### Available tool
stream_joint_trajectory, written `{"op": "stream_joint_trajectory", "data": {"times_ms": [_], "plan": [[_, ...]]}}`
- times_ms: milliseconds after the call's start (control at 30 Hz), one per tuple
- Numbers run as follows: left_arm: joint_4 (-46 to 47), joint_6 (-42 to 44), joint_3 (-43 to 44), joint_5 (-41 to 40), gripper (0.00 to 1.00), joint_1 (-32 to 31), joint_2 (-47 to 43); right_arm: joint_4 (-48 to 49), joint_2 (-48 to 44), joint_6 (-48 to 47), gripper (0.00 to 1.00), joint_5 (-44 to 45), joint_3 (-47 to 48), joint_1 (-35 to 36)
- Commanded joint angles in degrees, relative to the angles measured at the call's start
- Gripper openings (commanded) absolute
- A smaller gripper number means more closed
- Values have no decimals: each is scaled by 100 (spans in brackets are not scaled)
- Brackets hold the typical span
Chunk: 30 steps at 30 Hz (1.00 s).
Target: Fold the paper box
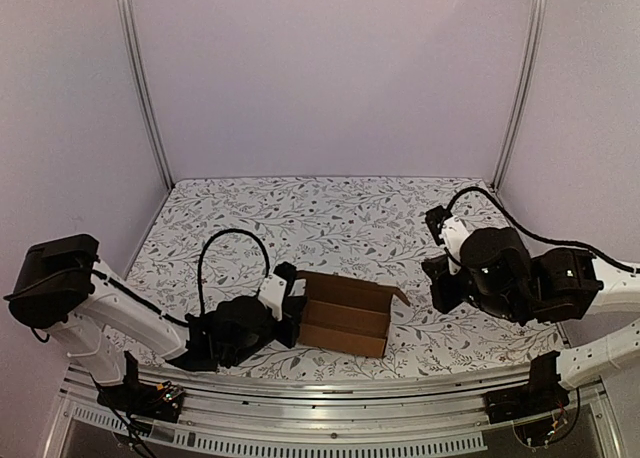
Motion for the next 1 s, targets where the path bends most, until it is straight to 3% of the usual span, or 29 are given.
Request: {"op": "stream_joint_trajectory", "data": {"times_ms": [0, 200, 367, 867, 967], "plan": [[177, 143, -82, -85, 0, -135, 84, -152, 856, -848, 0, -108, 957, -223], [455, 261, -167, -149, 0, -256, 132, -127, 2345, -1305, 0, -929, 2150, -593], [1039, 323, -347, -178, 0, -366, 312, -1, 3252, -1287, 0, -1173, 2478, -611], [1358, 400, -457, -223, 0, -548, 484, 441, 3934, -721, 0, -1690, 2147, -418], [1350, 399, -492, -316, 4, -598, 452, 442, 4009, -654, 0, -1651, 2119, -321]]}}
